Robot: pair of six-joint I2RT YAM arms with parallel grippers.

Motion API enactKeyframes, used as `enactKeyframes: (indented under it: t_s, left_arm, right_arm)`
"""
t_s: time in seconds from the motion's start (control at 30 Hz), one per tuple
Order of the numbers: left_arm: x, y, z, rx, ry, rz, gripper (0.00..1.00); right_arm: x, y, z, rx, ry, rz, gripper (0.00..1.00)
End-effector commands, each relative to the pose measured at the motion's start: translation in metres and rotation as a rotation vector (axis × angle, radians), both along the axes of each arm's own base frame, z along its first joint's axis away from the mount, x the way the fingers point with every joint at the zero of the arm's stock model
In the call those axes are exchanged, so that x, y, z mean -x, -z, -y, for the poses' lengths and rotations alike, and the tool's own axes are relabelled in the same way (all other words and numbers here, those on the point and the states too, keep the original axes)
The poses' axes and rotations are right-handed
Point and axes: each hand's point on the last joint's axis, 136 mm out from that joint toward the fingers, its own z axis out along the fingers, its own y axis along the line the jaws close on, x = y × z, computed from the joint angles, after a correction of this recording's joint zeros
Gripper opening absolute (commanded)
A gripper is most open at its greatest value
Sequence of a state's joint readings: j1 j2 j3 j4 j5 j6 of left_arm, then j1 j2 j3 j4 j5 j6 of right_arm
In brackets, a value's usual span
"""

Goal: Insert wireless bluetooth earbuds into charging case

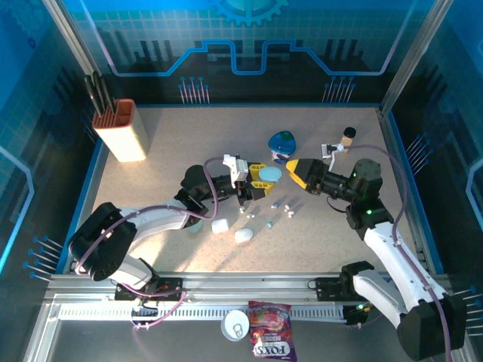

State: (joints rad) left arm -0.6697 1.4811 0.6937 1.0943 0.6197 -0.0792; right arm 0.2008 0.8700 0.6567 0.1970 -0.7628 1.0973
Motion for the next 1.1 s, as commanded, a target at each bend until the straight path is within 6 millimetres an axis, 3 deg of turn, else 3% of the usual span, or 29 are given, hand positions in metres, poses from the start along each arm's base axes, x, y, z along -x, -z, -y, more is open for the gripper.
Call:
enactKeyframes:
  t_s: [0.0,0.2,0.33,0.63,1.07]
  left_arm:
    - [0.015,0.001,-0.005,-0.032,0.079,-0.047,0.35]
    - [0.019,-0.004,-0.009,-0.045,0.141,-0.143,0.33]
    - [0.02,-0.007,-0.008,-0.053,0.169,-0.178,0.33]
    - [0.024,-0.014,-0.006,-0.052,0.209,-0.177,0.33]
    - [0.028,-0.017,-0.006,-0.022,0.239,-0.169,0.33]
  right_arm:
    - [0.018,-0.001,0.005,0.307,-0.065,0.278,0.95]
    - [0.046,-0.018,-0.007,0.512,-0.204,0.611,1.0]
    - [0.052,-0.023,-0.02,0.571,-0.227,0.754,1.0]
    - [0.033,-0.01,-0.04,0.648,-0.241,0.776,1.0]
    - [0.004,0.001,-0.021,0.689,-0.105,0.691,1.0]
